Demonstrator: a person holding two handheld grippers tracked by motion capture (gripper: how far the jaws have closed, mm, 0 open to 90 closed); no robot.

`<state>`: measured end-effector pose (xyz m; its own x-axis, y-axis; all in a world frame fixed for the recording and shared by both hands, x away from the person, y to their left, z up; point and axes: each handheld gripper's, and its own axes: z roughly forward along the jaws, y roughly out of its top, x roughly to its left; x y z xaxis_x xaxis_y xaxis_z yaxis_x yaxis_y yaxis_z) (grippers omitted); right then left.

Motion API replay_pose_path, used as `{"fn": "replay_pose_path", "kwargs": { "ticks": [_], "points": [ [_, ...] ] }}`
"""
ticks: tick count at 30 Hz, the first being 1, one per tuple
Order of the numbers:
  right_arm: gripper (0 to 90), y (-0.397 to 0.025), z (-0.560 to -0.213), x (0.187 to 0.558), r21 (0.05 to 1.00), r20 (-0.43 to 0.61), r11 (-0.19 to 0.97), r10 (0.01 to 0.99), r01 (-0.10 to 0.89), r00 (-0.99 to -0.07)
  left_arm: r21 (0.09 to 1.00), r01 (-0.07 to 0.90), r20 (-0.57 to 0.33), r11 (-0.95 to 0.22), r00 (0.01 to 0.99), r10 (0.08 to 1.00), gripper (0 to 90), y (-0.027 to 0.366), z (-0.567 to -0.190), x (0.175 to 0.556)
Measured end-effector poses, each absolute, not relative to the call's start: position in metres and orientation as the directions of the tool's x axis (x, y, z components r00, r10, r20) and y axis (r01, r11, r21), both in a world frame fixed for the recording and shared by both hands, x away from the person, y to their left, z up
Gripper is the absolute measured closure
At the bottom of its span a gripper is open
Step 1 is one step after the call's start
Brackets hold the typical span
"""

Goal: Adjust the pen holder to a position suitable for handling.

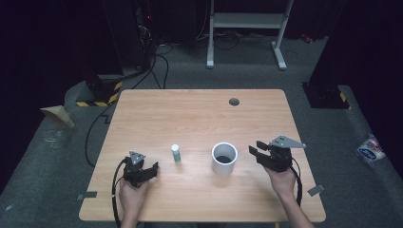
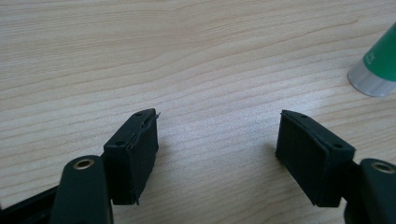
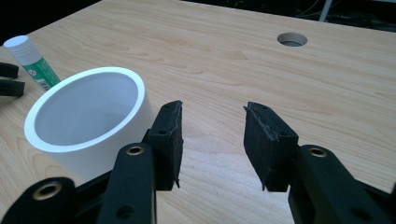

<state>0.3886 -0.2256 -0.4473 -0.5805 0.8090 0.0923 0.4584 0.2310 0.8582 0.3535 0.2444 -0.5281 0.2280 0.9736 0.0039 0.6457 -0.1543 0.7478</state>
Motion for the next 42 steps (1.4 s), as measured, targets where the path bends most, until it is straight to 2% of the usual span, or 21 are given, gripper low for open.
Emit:
{"fn": "replay_pose_path", "kwargs": {
  "ticks": [23,42],
  "points": [
    [56.0,-0.258,-0.468,0.379,0.839,0.116,0.194,0.849,0.509,-0.515,0.748,0.646,0.004,-0.154,0.228,0.974,29.5,0.244,-0.528,0.353],
    [53.7,-0.278,-0.516,0.373,0.758,0.050,0.239,0.907,0.607,-0.419,0.748,0.645,0.005,-0.155,0.228,0.974,29.4,0.244,-0.528,0.354]
  ]
}}
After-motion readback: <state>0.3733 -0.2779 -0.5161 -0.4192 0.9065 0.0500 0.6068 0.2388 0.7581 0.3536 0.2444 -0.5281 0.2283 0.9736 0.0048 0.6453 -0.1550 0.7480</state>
